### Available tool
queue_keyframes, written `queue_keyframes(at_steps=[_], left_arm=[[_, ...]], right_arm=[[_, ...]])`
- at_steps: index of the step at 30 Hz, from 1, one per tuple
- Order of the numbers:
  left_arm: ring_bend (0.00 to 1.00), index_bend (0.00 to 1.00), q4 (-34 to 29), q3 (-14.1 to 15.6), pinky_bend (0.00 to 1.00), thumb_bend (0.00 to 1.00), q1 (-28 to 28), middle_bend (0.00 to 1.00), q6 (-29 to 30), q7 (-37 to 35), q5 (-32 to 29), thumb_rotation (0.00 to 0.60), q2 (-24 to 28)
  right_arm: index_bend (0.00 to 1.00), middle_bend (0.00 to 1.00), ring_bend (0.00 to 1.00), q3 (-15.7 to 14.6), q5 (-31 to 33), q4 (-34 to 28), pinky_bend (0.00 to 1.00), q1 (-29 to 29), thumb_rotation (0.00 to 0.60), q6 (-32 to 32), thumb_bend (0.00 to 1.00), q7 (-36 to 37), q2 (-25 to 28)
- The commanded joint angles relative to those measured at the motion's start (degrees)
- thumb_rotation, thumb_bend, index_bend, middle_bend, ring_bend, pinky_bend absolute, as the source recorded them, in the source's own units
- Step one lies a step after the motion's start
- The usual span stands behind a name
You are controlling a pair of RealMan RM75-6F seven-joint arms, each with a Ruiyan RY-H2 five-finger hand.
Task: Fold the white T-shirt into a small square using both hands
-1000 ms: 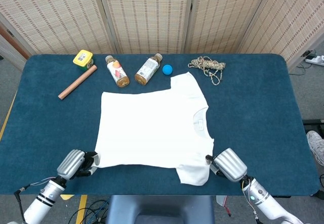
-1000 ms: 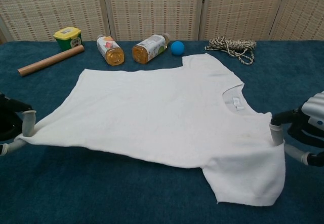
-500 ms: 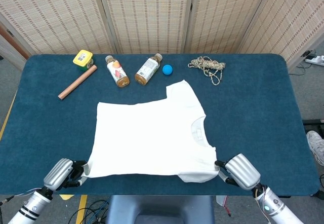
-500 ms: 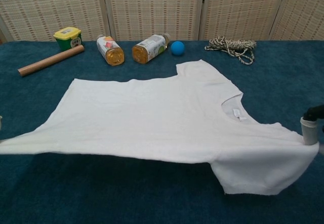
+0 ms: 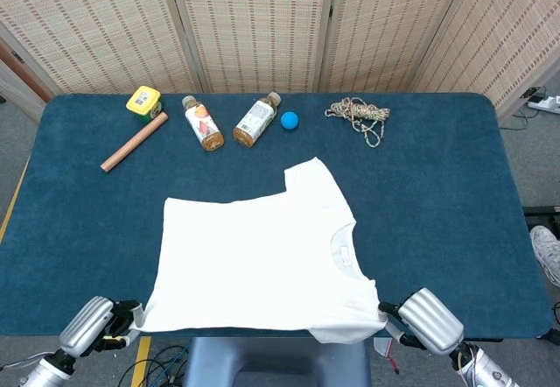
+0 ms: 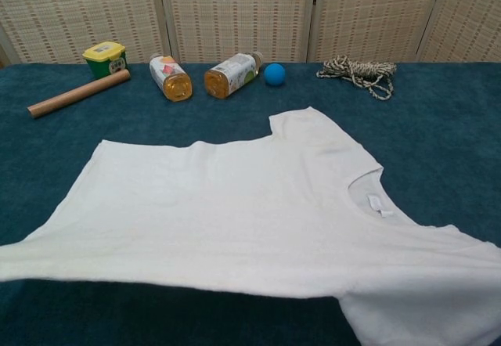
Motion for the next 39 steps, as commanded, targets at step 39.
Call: queue_keyframes(at_steps=[39], left_arm=[[0.85, 0.68, -2.58, -0.32, 0.96, 0.53, -0.36, 0.92, -3.86, 3.14, 1.68, 0.600, 3.19]], right_arm=[[0.95, 0.97, 1.00, 1.66, -2.95, -1.08, 1.00, -3.53, 0.600, -0.01, 0.68, -2.02, 1.10]])
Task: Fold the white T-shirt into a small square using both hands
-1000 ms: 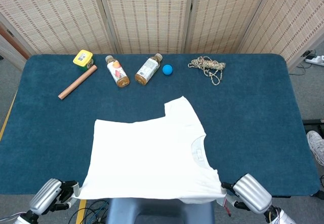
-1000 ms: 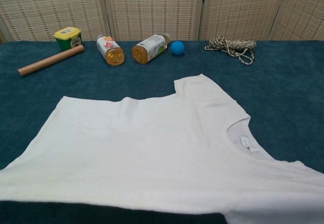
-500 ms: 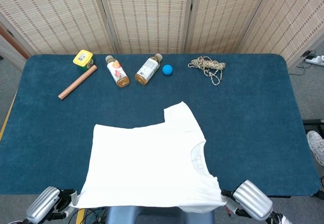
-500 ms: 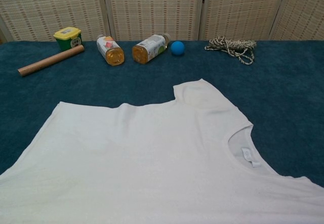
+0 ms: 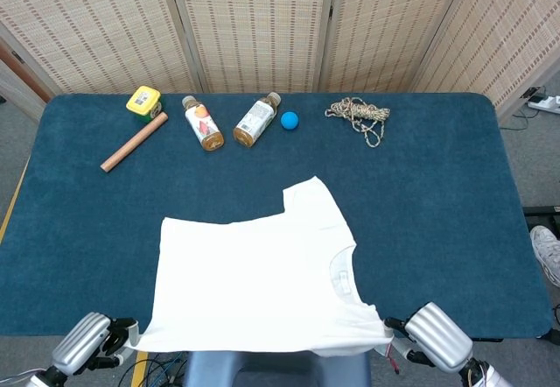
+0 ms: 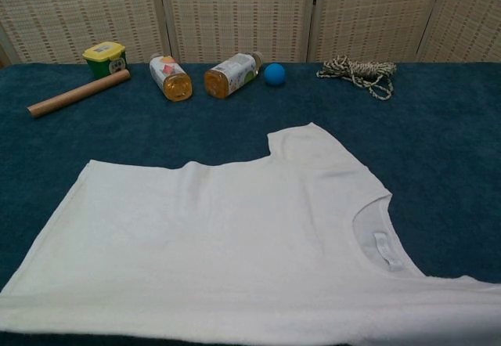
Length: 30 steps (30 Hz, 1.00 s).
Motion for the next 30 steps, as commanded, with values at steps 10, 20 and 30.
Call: queue_keyframes(at_steps=[10, 20, 30], left_arm=[[0.85, 0.68, 0.02, -8.85, 0.96, 0.53, -7.81, 0.92, -8.06, 2.90, -6.47, 0.600, -1.74], [0.85, 0.67, 2.88, -13.84, 0.96, 0.53, -14.42, 0.92, -17.85, 3.53, -12.65, 0.600, -5.54], [0.85, 0.67, 7.54, -18.07, 0.96, 0.53, -19.43, 0.92, -25.40, 4.48, -19.43, 0.600, -9.56]], right_arm=[[0.95, 0.97, 1.00, 6.82, 5.72, -2.01, 1.00, 0.48, 0.600, -2.34, 0.68, -8.10, -3.31], [0.95, 0.97, 1.00, 12.41, 10.85, -1.84, 1.00, 2.39, 0.600, -5.33, 0.69, -13.33, -7.26], [0.95, 0.97, 1.00, 17.27, 14.47, 3.35, 1.00, 7.00, 0.600, -9.27, 0.69, -13.38, -11.22]])
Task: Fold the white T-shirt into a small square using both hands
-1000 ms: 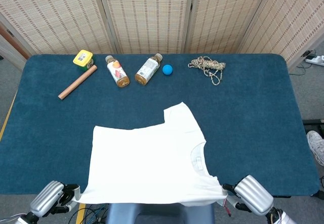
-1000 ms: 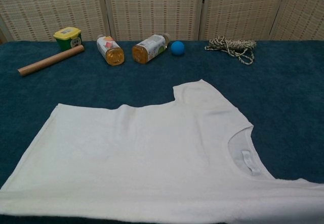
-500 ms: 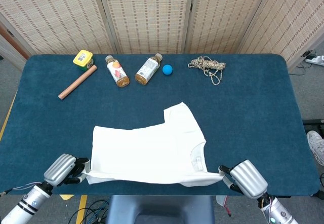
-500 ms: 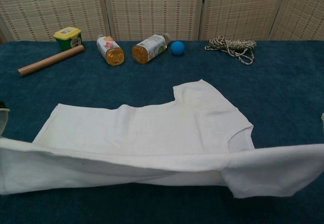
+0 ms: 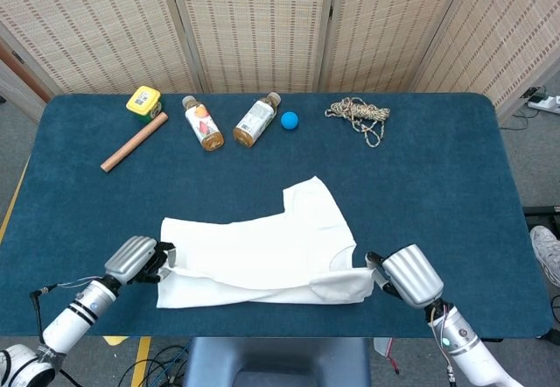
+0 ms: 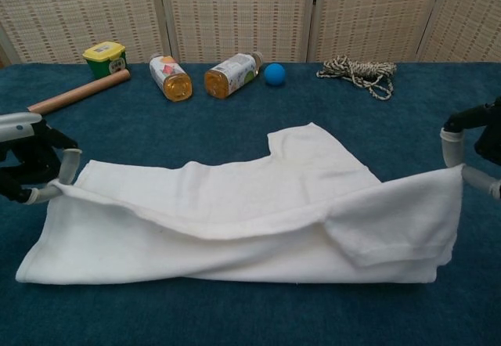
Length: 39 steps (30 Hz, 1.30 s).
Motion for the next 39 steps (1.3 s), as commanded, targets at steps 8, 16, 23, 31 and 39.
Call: queue_keyframes(at_steps=[8, 16, 23, 31, 39], left_arm=[[0.85, 0.67, 4.35, -3.71, 0.96, 0.53, -3.25, 0.92, -4.24, 1.20, -5.97, 0.600, -2.91], [0.85, 0.67, 7.31, -4.93, 0.96, 0.53, -5.39, 0.92, -8.39, 2.22, -9.71, 0.600, -5.15], [0.85, 0.66, 10.17, -6.05, 0.96, 0.53, -6.84, 0.92, -11.62, 2.91, -13.19, 0.600, -7.10], [0.85, 0.65, 12.99, -7.51, 0.96, 0.53, -8.22, 0.92, -15.24, 2.39, -17.01, 0.600, -8.52], [0.85, 0.63, 16.66, -8.11, 0.96, 0.53, -9.60, 0.92, -18.73, 4.65, -20.77, 0.600, -10.93]], right_arm=[[0.95, 0.97, 1.00, 2.85, 2.21, 6.87, 1.00, 3.79, 0.600, -2.00, 0.69, 1.95, -4.85], [0.95, 0.97, 1.00, 3.64, 4.00, 9.74, 1.00, 5.81, 0.600, -3.57, 0.69, 2.21, -7.01], [0.95, 0.97, 1.00, 4.43, 5.70, 12.38, 1.00, 7.13, 0.600, -4.21, 0.69, 2.27, -9.24], [0.95, 0.97, 1.00, 5.08, 7.71, 14.79, 1.00, 7.75, 0.600, -4.07, 0.69, 1.51, -10.52], [0.95, 0.97, 1.00, 5.18, 8.96, 15.94, 1.00, 8.40, 0.600, -4.22, 0.69, 1.69, -11.51]])
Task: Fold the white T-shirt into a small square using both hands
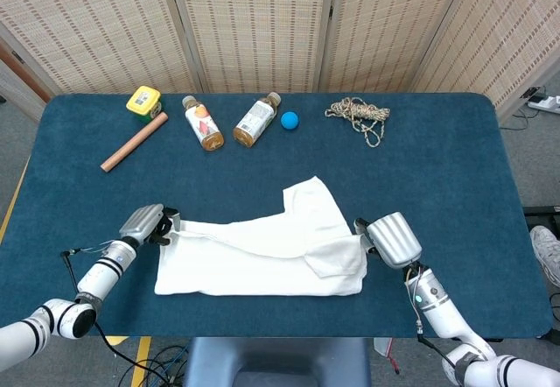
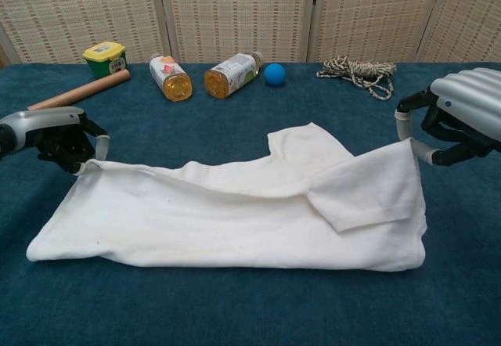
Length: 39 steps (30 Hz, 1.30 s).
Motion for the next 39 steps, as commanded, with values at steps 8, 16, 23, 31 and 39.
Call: queue_keyframes(at_steps=[8, 16, 23, 31, 39], left_arm=[[0.85, 0.54, 3.18, -0.64, 0.96, 0.52, -0.81, 0.92, -2.31, 2.55, -3.53, 0.600, -2.27], [0.85, 0.55, 4.32, -1.14, 0.96, 0.52, -0.61, 0.92, -2.51, 3.27, -4.76, 0.600, -2.92], [0.85, 0.53, 4.25, -1.32, 0.96, 0.52, -0.23, 0.92, -2.27, 3.57, -4.91, 0.600, -2.98], [0.85, 0.53, 4.47, -1.64, 0.96, 0.52, 0.06, 0.92, -2.31, 3.56, -5.15, 0.600, -3.13], [0.85, 0.46, 2.84, -1.91, 0.96, 0.52, 1.11, 0.92, -0.83, 2.71, -4.29, 0.600, -2.15]], right_arm=[[0.95, 0.97, 1.00, 0.23, 1.01, 3.54, 1.00, 1.31, 0.600, -0.55, 0.69, 1.18, -2.17], [0.95, 0.97, 1.00, 0.64, 0.63, 8.59, 1.00, 2.85, 0.600, 0.35, 0.69, 3.82, -5.27], [0.95, 0.97, 1.00, 0.87, -0.30, 13.91, 1.00, 4.51, 0.600, 1.56, 0.69, 6.80, -8.55], [0.95, 0.97, 1.00, 1.43, 0.52, 19.61, 1.00, 6.22, 0.600, 1.07, 0.69, 8.40, -11.48], [0.95, 0.97, 1.00, 1.66, 1.36, 24.70, 1.00, 8.01, 0.600, -0.07, 0.69, 9.77, -14.36]])
